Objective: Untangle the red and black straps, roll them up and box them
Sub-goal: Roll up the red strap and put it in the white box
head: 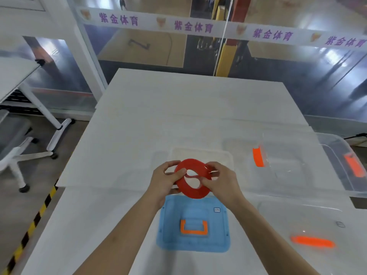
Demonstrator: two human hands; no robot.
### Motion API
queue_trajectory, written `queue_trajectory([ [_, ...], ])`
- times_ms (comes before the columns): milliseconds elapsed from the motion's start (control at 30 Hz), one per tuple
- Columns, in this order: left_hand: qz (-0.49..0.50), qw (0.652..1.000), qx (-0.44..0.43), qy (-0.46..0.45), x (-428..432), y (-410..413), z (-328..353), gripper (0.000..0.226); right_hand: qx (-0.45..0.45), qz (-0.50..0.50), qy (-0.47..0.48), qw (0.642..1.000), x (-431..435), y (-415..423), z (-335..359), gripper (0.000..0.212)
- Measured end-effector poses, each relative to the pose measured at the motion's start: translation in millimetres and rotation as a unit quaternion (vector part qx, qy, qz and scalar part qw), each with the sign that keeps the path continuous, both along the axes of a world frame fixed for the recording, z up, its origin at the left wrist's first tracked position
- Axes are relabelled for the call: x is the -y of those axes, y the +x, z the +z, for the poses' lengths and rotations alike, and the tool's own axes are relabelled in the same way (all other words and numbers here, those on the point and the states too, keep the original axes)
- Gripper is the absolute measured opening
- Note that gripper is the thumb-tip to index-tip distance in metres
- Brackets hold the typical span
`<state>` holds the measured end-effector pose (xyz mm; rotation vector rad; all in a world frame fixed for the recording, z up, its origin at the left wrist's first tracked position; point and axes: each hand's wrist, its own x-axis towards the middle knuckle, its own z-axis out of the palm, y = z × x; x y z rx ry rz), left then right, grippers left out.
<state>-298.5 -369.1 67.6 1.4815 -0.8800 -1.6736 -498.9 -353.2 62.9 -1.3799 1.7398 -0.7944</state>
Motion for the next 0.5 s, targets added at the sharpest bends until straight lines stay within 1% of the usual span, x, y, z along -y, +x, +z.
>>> queue_trajectory([
  [67,-0.029,0.998,0.055,-0.024,15,-2,-9,0.030,-0.006,-0.005,0.013,1.000,19,-2,-9,0.027],
  [100,-0.046,0.993,0.097,-0.046,23,-2,-15,0.029,-0.003,-0.009,0.025,1.000,29,-3,-14,0.023],
  [133,-0.061,0.981,0.165,-0.078,30,-1,-21,0.032,-0.006,-0.010,0.031,0.999,38,-4,-20,0.021],
  [167,-0.074,0.957,0.255,-0.116,38,1,-29,0.039,-0.015,-0.008,0.034,0.999,47,-4,-27,0.020],
  [200,-0.087,0.924,0.342,-0.149,44,3,-37,0.049,-0.025,-0.004,0.036,0.999,55,-4,-36,0.019],
  [233,-0.100,0.895,0.398,-0.172,49,4,-47,0.061,-0.035,0.003,0.040,0.999,62,-4,-44,0.017],
  [267,-0.122,0.880,0.424,-0.177,52,4,-55,0.078,-0.048,0.011,0.044,0.998,69,-3,-53,0.016],
  [300,-0.157,0.872,0.433,-0.168,55,3,-65,0.099,-0.059,0.018,0.049,0.997,75,-2,-63,0.014],
  [367,-0.240,0.856,0.442,-0.121,55,1,-85,0.136,-0.080,0.030,0.068,0.994,85,1,-82,0.013],
  [433,-0.292,0.838,0.453,-0.088,50,1,-105,0.155,-0.092,0.040,0.092,0.991,93,4,-100,0.014],
  [500,-0.301,0.830,0.463,-0.082,46,1,-118,0.160,-0.108,0.049,0.109,0.987,102,6,-116,0.015],
])
